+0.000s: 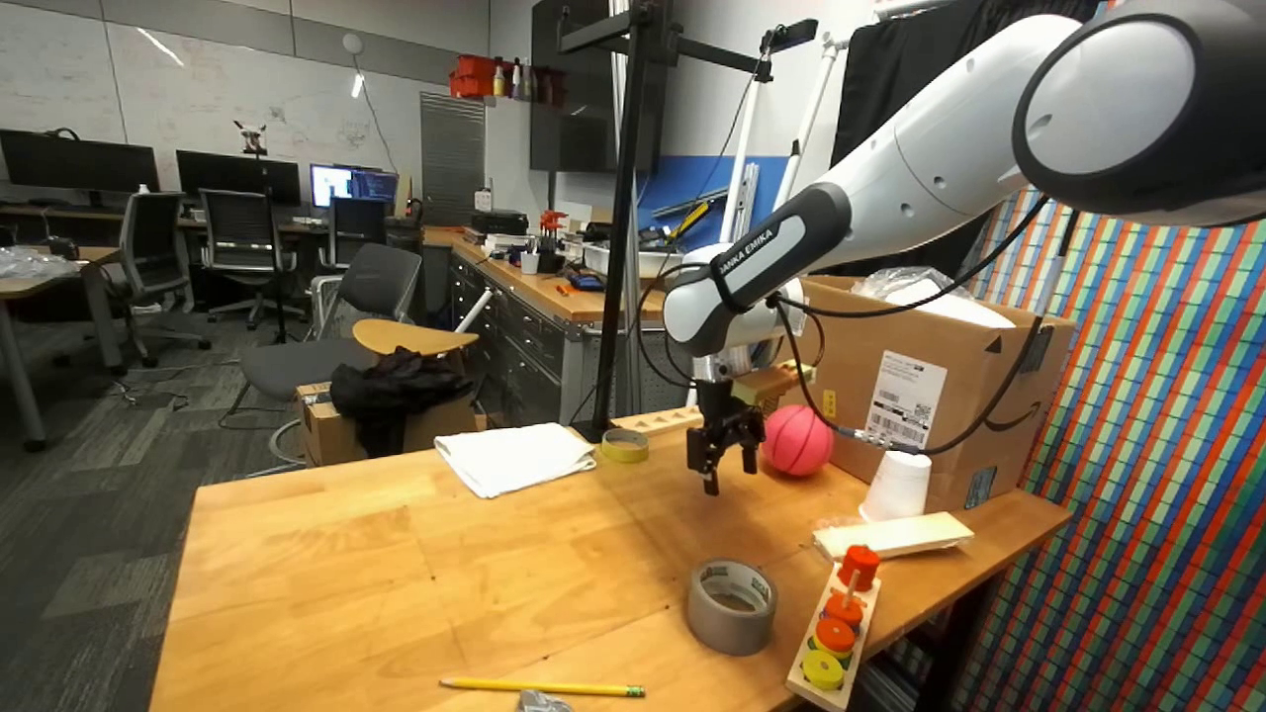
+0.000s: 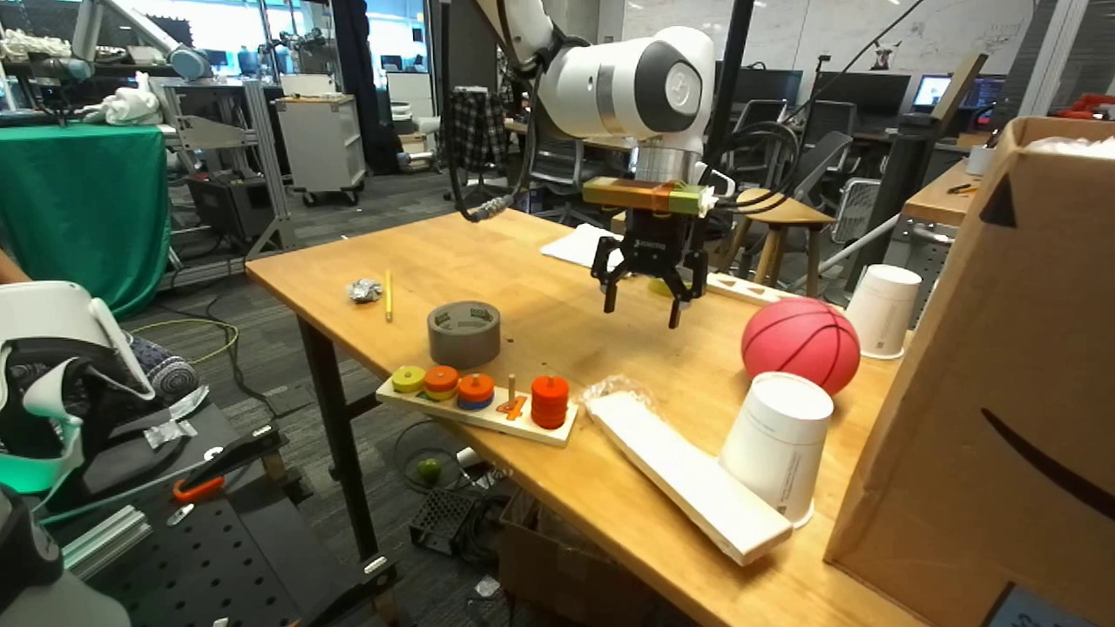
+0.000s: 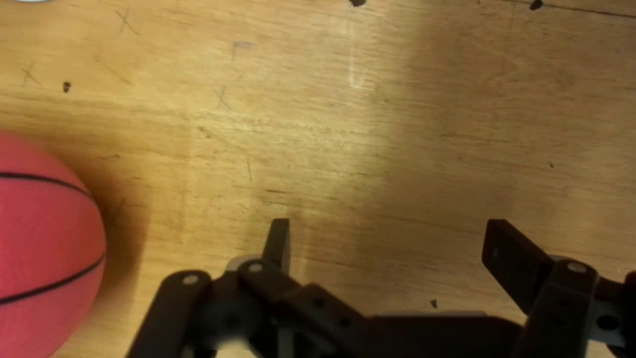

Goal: Move the ball to the right

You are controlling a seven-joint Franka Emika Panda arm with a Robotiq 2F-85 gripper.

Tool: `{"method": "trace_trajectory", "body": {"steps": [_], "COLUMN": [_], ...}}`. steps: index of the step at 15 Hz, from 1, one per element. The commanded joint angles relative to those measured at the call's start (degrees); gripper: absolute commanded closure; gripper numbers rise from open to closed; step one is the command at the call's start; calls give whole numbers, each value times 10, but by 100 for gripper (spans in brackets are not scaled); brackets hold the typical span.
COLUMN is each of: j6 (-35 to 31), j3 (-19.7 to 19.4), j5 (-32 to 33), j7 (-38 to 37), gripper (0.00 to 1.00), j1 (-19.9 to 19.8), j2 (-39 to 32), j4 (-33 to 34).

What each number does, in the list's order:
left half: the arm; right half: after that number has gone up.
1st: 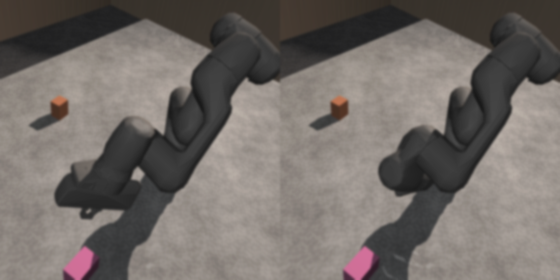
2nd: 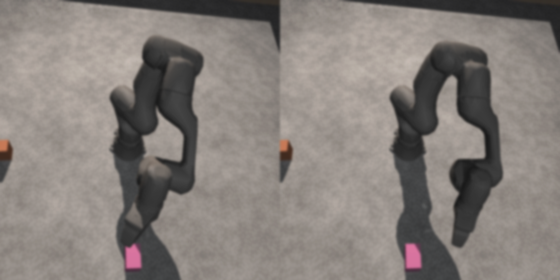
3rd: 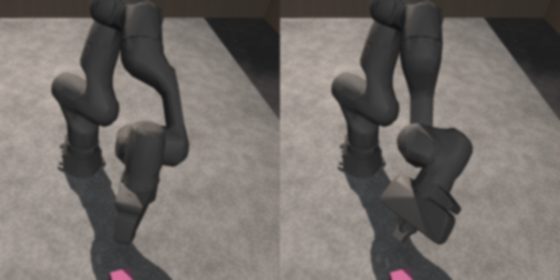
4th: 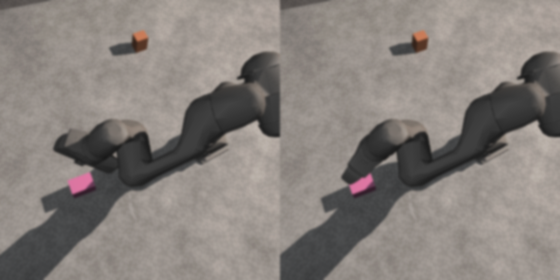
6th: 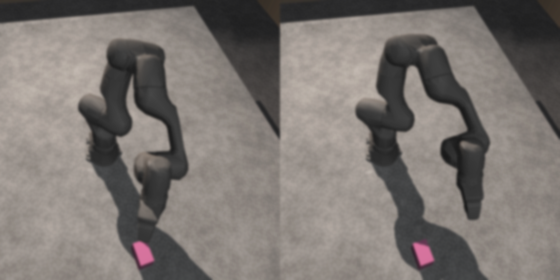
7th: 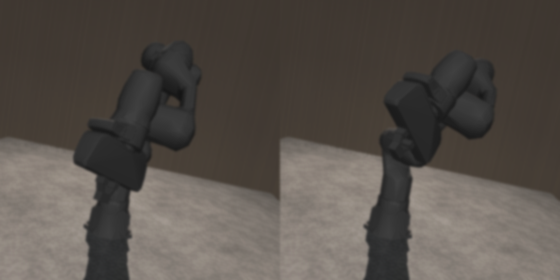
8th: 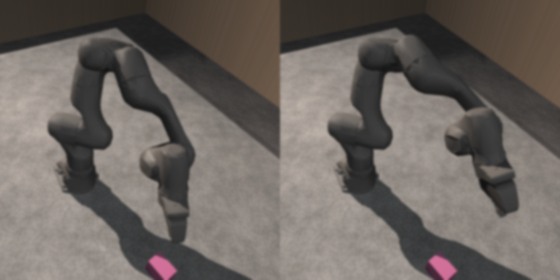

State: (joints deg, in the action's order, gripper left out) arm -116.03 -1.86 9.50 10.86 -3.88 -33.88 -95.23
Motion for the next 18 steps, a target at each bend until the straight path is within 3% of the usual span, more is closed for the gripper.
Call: {"method": "trace_trajectory", "body": {"steps": [1,10,18], "j6": [36,8,1], "j3": [-25,-83,-77], "j5": [36,142,156], "j7": [-9,-33,-79], "gripper": [0,0,0], "j1": [2,-9,4], "j2": [-19,-22,27], "j4": [35,69,25]}}
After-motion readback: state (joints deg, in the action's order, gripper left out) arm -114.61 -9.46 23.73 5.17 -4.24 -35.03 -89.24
